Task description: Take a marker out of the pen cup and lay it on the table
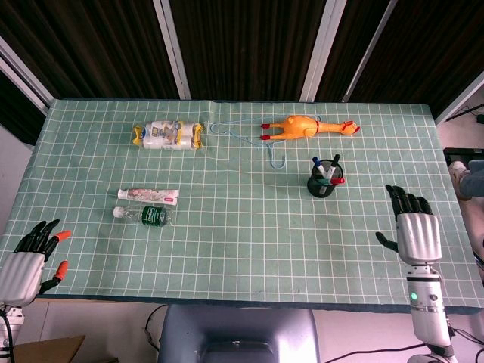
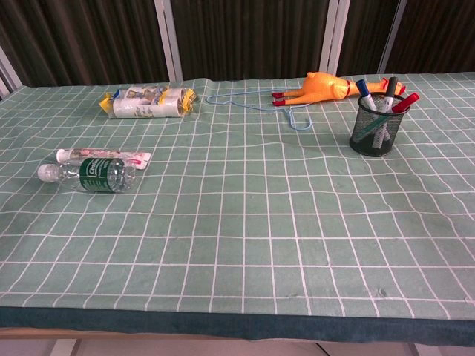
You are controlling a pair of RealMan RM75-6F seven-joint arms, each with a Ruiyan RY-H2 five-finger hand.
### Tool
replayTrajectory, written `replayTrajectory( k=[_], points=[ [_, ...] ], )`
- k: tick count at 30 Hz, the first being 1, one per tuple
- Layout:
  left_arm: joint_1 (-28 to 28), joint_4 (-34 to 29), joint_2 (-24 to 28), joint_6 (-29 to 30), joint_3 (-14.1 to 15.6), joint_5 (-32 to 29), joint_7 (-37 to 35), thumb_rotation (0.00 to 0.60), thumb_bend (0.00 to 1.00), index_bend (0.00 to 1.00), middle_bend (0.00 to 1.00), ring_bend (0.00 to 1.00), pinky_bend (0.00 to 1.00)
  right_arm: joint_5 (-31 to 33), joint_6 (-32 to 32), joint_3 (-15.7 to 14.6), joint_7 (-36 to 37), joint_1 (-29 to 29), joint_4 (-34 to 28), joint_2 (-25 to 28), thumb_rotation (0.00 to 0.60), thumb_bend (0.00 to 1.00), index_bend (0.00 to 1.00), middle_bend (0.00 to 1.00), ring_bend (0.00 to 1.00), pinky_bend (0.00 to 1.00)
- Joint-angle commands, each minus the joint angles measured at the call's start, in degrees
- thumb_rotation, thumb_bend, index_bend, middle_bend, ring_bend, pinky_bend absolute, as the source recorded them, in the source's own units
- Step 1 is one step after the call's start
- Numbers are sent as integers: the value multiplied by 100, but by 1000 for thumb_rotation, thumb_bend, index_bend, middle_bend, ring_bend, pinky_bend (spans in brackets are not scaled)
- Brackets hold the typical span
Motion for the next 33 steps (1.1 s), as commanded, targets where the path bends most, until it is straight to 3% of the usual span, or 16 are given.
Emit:
replayTrajectory(
  k=[1,6,9,11,13,17,23,33],
  points=[
    [-5,-11,-1,-13,-1,-11,21,600,408,231,51,38,207,19,-30,27,20,-6,-3,1,600,141,248,278,272,352],
    [9,-44,-6,28,8,14,79,600,410,232,52,38,208,28,-36,78,17,-20,28,-4,600,142,248,278,278,353],
    [10,-20,-20,44,4,21,83,600,410,232,53,38,207,-17,-35,160,-14,41,155,-31,600,142,267,331,405,450],
    [-2,-11,-22,14,-5,-4,76,600,410,231,53,38,208,-102,-31,225,-32,123,373,-98,600,141,330,516,634,645],
    [-11,-10,-20,-24,-13,-46,76,600,412,232,53,39,208,-139,-96,309,-132,259,673,-202,600,142,386,676,789,771],
    [0,-24,-2,-22,-10,-65,53,600,413,232,53,38,208,70,-530,491,-210,570,1075,-384,600,141,476,875,974,922],
    [28,-39,20,25,15,-24,38,600,411,232,53,38,208,428,-1269,772,-117,1106,1697,-717,600,171,558,995,1000,1000],
    [25,-25,36,10,1,-53,-41,600,410,232,53,38,208,849,-2141,906,-87,1805,2711,-1432,600,247,571,1000,1000,1000]
  ],
)
